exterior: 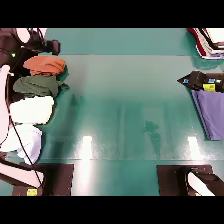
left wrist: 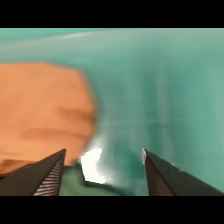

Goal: Fold the shirts.

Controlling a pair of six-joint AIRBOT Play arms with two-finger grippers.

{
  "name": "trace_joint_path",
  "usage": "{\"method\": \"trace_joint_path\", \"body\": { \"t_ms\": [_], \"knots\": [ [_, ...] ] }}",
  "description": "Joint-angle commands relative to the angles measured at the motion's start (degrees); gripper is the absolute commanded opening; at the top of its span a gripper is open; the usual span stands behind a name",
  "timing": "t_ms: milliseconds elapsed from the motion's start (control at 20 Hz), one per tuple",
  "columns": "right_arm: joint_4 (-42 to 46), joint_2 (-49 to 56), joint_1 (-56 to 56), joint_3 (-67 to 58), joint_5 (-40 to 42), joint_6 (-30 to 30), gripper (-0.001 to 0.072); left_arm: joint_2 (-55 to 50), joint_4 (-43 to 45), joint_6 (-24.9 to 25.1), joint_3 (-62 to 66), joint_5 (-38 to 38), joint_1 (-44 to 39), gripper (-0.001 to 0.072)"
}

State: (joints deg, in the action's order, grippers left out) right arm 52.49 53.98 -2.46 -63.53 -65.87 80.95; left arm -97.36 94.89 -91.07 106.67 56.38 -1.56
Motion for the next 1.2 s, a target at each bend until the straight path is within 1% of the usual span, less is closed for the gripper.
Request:
{"method": "trace_joint_path", "body": {
  "t_ms": [0,150,300,400,500,550,700,800,850,900,950,1050,1150],
  "knots": [
    [0.0,0.0,0.0,0.0,1.0,0.0,0.0017,-7.7,1.5,-2.0,0.0,-4.1,5.4,0.058],
    [0.0,0.0,0.0,0.0,1.0,0.0,0.0017,-12.5,0.5,-2.0,0.0,-8.1,7.3,0.0579],
    [-0.1,0.0,0.0,0.0,1.0,0.1,0.0018,-14.5,0.6,-2.0,0.0,-11.6,7.4,0.0569],
    [0.0,0.0,0.0,0.0,1.7,1.8,0.0017,-14.7,0.6,-2.0,0.1,-12.3,7.4,0.0375],
    [0.0,0.0,0.0,0.0,2.7,2.2,0.0017,-14.6,0.6,-1.9,0.5,-11.6,7.4,0.0062],
    [0.0,0.0,0.0,0.0,2.9,2.2,0.0018,-14.1,0.6,-1.9,0.6,-11.1,7.4,0.0025],
    [-0.2,0.0,0.0,-0.1,3.3,2.2,0.0017,-11.7,0.4,-1.9,3.5,-7.0,7.4,0.0024],
    [-0.5,-0.2,0.0,-0.2,4.4,2.1,0.0017,-7.4,-0.1,-1.6,7.2,-3.7,7.3,0.0024],
    [-0.4,-0.5,0.0,-0.8,4.8,2.1,0.0017,-4.5,-0.2,0.3,9.4,-1.4,6.8,0.0023],
    [-0.4,-0.2,0.0,-2.1,4.8,2.1,0.0017,-0.6,-0.1,3.6,11.2,0.5,6.1,0.0023],
    [-0.3,0.3,0.0,-4.2,4.6,1.9,0.0017,3.9,0.0,5.0,11.9,1.4,5.1,0.0023],
    [-0.3,1.7,0.0,-9.6,4.3,1.8,0.0017,12.7,0.0,6.1,11.8,3.1,2.5,0.0023],
    [-0.3,3.1,0.0,-15.3,4.2,1.4,0.0018,20.9,0.0,7.4,11.8,7.6,-1.9,0.0023]
  ]
}}
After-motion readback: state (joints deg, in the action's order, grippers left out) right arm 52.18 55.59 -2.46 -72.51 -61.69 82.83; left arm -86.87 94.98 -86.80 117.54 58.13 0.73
